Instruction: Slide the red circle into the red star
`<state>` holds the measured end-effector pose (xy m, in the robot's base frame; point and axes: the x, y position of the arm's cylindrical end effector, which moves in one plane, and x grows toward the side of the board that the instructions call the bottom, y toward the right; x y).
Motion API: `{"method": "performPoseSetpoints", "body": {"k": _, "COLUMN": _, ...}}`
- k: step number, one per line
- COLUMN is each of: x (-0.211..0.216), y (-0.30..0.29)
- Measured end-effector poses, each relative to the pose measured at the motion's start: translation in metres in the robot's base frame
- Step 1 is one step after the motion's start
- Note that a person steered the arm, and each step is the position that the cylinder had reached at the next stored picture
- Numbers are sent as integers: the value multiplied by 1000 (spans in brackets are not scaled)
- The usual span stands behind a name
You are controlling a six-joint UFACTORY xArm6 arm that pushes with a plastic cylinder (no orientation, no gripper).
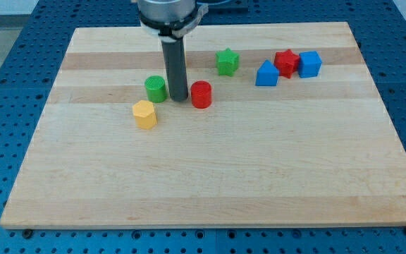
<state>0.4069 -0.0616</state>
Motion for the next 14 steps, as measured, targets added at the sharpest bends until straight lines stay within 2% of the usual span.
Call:
{"method": "performPoseSetpoints", "body": {"k": 1, "x": -6, "y": 24}}
{"method": "performPoseSetpoints", "body": {"k": 2, "x": -31, "y": 47}}
{"method": "performPoseSetpoints", "body": {"k": 4, "x": -38, "y": 131}}
{"method": "performPoseSetpoints", "body": {"k": 5, "x": -29, "y": 133}}
{"method": "performPoseSetpoints", "body": {"k": 6, "x": 9, "y": 101}}
{"method": "performPoseSetpoints", "body": {"k": 7, "x": 19, "y": 125}}
{"method": "performPoseSetpoints", "body": {"k": 9, "x": -14, "y": 157}}
{"method": "performPoseSetpoints", "body": {"k": 10, "x": -17, "y": 177}}
{"method": "performPoseSetpoints", "body": {"k": 11, "x": 26, "y": 178}}
{"method": "performPoseSetpoints", "body": {"k": 12, "x": 33, "y": 202}}
{"method": "performPoseSetpoints", "body": {"k": 14, "x": -9, "y": 202}}
